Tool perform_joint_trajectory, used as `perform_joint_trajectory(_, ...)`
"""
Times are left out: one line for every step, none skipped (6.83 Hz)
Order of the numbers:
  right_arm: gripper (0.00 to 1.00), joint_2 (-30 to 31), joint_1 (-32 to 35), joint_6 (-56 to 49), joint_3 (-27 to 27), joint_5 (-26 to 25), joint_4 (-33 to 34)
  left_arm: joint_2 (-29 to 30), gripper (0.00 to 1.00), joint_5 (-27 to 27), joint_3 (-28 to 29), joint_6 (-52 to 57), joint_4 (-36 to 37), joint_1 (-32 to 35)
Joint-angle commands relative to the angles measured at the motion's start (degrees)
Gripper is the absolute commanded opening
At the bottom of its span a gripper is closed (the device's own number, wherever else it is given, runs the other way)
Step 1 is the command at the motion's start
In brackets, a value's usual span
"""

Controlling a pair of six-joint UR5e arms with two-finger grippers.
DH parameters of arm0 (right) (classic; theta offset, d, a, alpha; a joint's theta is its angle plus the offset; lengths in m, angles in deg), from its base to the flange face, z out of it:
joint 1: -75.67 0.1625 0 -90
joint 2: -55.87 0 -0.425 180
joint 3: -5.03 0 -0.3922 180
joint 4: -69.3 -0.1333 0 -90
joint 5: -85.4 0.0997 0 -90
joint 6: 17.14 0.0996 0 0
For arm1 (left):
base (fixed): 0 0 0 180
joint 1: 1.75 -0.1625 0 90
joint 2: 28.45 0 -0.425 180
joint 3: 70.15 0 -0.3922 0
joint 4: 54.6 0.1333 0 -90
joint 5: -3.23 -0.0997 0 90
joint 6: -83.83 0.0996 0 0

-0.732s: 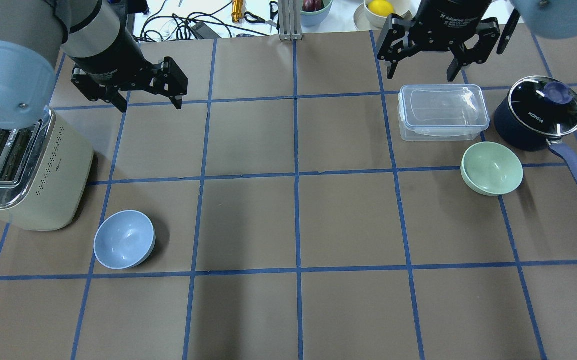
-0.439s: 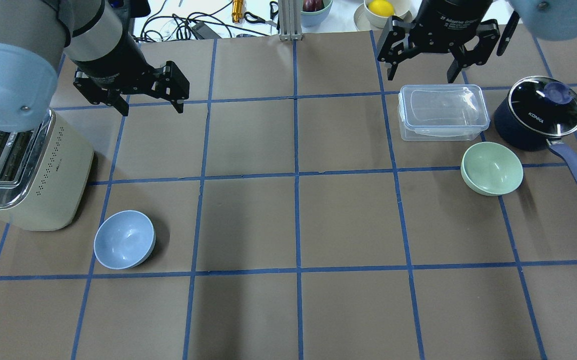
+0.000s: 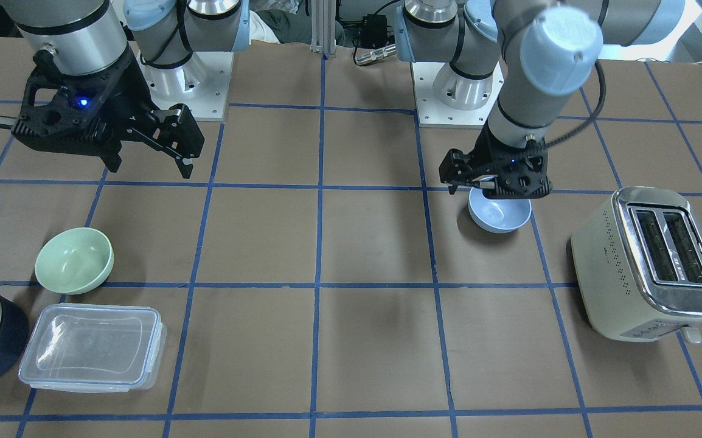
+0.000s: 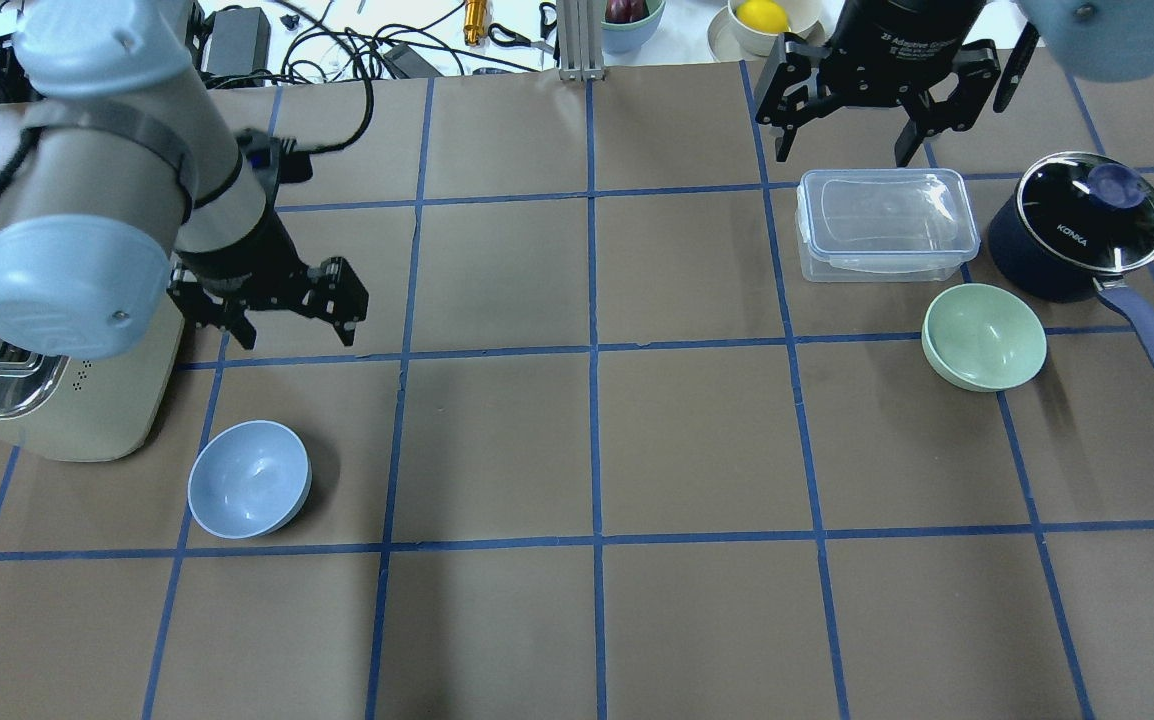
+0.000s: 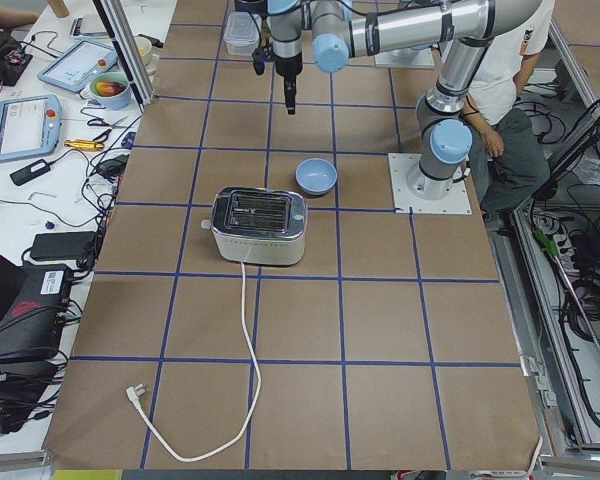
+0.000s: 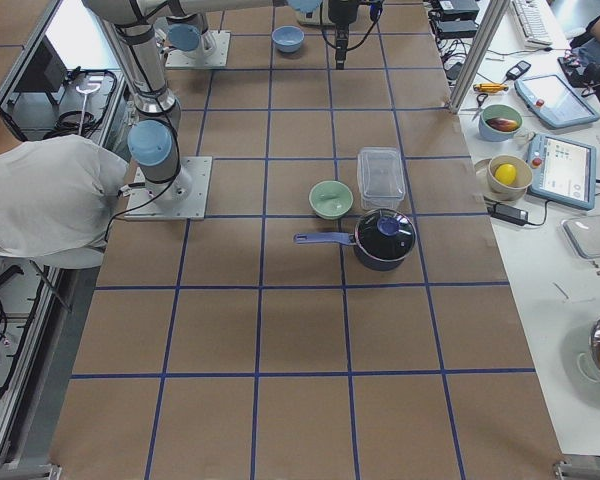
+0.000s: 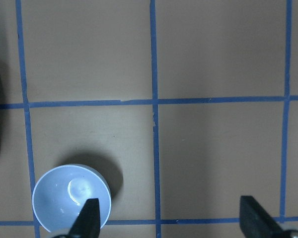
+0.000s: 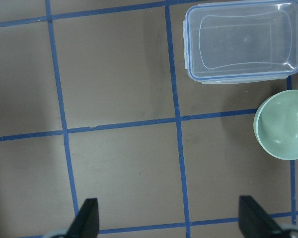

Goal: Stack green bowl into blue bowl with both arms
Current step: 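Lower the left gripper onto the rim of the light blue bowl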

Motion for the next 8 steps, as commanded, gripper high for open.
perform_joint_trajectory(1.0,0.0,-0.02,0.0,0.04,-0.01,-0.05,-0.09,1.0,-1.12,-12.0,1.45,10.59,-4.17)
perform_joint_trajectory(1.0,0.0,-0.02,0.0,0.12,-0.01,-0.05,1.75,1.0,-1.12,-15.25,1.54,14.08,-4.26)
perform_joint_trajectory(1.0,0.0,0.06,0.0,0.12,0.08,0.04,1.85,1.0,-1.55,-19.46,1.98,18.73,-4.26)
perform_joint_trajectory(1.0,0.0,0.06,0.0,0.12,0.08,-0.05,2.55,0.97,-3.65,-23.16,1.89,23.91,-4.26)
perform_joint_trajectory(1.0,0.0,0.06,0.0,0.12,0.08,-0.05,2.29,0.12,-4.19,-24.41,0.85,25.18,-4.18)
perform_joint_trajectory(1.0,0.0,0.06,0.0,0.12,0.08,-0.05,2.29,0.0,-4.28,-24.51,-0.99,25.1,-4.17)
perform_joint_trajectory(1.0,0.0,0.06,0.0,0.12,0.08,-0.05,2.81,0.0,-4.2,-24.25,-1.18,25.1,-3.57)
perform_joint_trajectory(1.0,0.0,-0.02,0.0,0.12,0.08,-0.05,1.6,0.0,-4.11,-23.99,-0.83,25.36,-3.39)
